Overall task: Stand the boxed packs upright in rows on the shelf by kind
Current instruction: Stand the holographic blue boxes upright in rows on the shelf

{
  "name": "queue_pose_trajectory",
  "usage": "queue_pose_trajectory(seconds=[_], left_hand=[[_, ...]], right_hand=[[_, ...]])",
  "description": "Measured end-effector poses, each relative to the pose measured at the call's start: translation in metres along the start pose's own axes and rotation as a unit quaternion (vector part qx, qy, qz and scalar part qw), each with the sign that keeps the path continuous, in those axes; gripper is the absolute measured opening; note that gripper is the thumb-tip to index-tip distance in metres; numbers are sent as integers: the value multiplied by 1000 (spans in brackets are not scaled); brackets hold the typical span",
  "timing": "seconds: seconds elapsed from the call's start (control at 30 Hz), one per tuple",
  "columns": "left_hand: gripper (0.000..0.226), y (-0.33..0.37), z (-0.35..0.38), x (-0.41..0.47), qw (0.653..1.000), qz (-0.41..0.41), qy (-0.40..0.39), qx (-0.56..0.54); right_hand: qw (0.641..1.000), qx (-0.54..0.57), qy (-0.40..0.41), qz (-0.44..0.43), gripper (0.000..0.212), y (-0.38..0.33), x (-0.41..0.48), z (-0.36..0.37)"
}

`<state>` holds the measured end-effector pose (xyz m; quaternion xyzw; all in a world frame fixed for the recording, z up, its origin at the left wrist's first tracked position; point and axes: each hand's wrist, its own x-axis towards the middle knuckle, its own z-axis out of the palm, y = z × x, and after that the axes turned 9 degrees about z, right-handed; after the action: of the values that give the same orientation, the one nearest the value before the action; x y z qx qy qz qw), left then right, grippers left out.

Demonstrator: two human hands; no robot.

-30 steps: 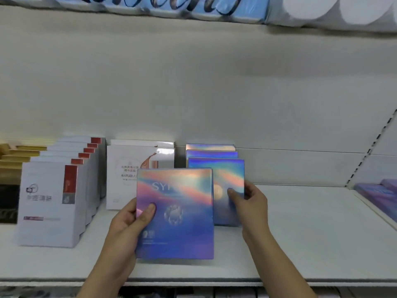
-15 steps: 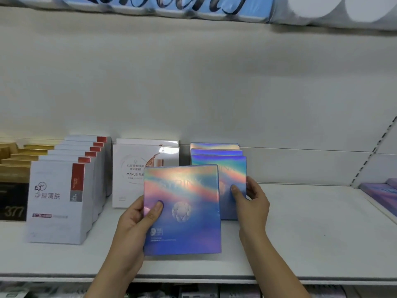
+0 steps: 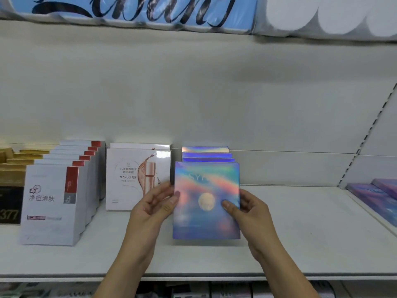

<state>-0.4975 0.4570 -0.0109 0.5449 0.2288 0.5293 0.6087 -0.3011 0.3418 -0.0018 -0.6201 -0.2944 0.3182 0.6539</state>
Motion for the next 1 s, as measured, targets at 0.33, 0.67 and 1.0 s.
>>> queue_pose_trajectory(seconds=[0.33,0.67,1.0], left_hand=[[45,5,-18,-7,998,-10,41,45],[50,9,-26,-7,998,6,26,64],[59,10,55,-18,992,6,-126,-23]], right_hand=[[969,-209,120,-59,28,11,37,5],[942,-283,165,-68,42,23,32,-1],[971,-174,165,-21,54,6,-18,-57]])
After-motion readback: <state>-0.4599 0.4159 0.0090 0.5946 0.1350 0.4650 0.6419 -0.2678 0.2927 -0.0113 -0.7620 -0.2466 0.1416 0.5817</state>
